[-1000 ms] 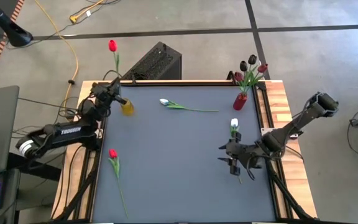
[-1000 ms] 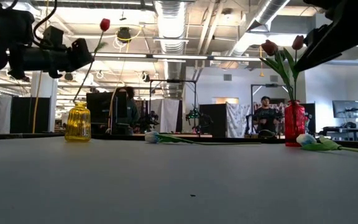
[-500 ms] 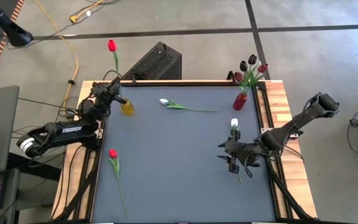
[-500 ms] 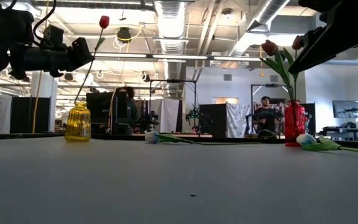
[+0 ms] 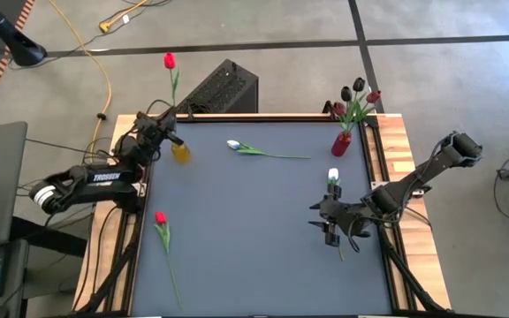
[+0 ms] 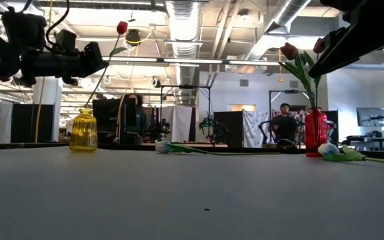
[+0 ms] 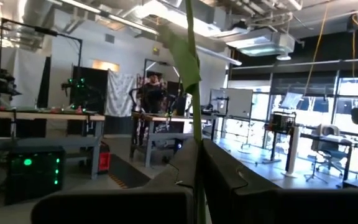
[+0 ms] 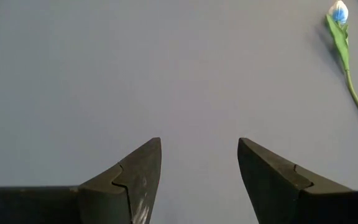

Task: Sort flowers into vase by color
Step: Put the right red tulip into the yellow flower vase

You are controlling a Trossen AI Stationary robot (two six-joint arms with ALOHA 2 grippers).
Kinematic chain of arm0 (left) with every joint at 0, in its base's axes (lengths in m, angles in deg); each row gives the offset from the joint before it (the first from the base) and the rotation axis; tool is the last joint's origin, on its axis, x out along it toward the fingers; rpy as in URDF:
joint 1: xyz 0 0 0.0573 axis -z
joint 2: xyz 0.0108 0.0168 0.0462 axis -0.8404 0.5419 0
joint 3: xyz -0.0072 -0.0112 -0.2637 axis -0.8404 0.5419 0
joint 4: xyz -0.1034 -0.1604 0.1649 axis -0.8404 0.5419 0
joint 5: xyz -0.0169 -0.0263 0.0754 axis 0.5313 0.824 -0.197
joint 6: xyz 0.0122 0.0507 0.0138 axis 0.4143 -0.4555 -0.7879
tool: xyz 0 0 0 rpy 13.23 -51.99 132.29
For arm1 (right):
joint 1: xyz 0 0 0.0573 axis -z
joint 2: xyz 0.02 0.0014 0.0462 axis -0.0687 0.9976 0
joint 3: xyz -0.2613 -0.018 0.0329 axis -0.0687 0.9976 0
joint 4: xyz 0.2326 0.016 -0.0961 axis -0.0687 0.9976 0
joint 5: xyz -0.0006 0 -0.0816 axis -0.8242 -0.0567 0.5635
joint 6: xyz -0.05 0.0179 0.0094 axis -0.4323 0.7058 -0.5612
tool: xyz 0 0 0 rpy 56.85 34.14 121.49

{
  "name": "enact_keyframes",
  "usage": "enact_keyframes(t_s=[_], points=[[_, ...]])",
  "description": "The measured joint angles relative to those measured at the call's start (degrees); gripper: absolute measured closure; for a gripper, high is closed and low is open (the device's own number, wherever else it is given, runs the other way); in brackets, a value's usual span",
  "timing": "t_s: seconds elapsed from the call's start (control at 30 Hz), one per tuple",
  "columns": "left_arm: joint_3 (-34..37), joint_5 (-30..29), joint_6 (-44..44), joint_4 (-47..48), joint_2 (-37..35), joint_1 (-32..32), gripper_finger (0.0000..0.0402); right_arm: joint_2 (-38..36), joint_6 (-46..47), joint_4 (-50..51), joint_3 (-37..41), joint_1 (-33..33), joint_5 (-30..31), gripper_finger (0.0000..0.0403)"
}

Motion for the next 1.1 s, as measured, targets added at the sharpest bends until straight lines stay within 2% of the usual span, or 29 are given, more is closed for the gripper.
enact_keyframes(t_s=[0.53,1.1], points=[[0.14,0.66,-0.56,2.17,4.44,0.0,0.0401,0.0,-0.62,0.02,0.04,0.0,-0.01,0.0165],[1.6,3.62,0.44,2.58,4.46,0.0,0.0401,0.0,-0.61,0.02,0.04,0.0,-0.13,0.0165]])
